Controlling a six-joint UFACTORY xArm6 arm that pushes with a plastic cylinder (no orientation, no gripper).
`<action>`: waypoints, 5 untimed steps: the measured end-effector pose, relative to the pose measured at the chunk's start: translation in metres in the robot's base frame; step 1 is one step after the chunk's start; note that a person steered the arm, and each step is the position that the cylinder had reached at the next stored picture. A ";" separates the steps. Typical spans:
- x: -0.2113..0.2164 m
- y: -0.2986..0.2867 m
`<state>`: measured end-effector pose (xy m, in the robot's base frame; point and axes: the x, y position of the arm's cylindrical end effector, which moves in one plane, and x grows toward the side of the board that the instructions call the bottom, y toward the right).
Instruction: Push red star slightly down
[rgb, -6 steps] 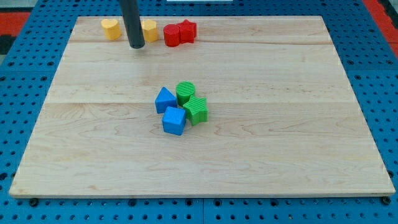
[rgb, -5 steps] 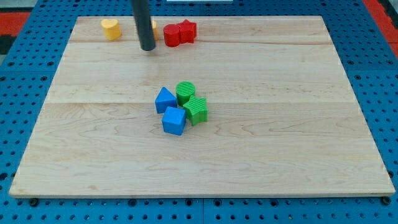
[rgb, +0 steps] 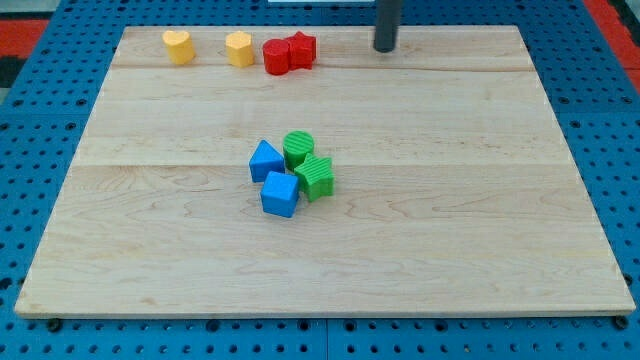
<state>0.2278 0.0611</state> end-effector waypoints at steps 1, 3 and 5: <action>-0.012 -0.051; 0.049 -0.076; 0.047 -0.067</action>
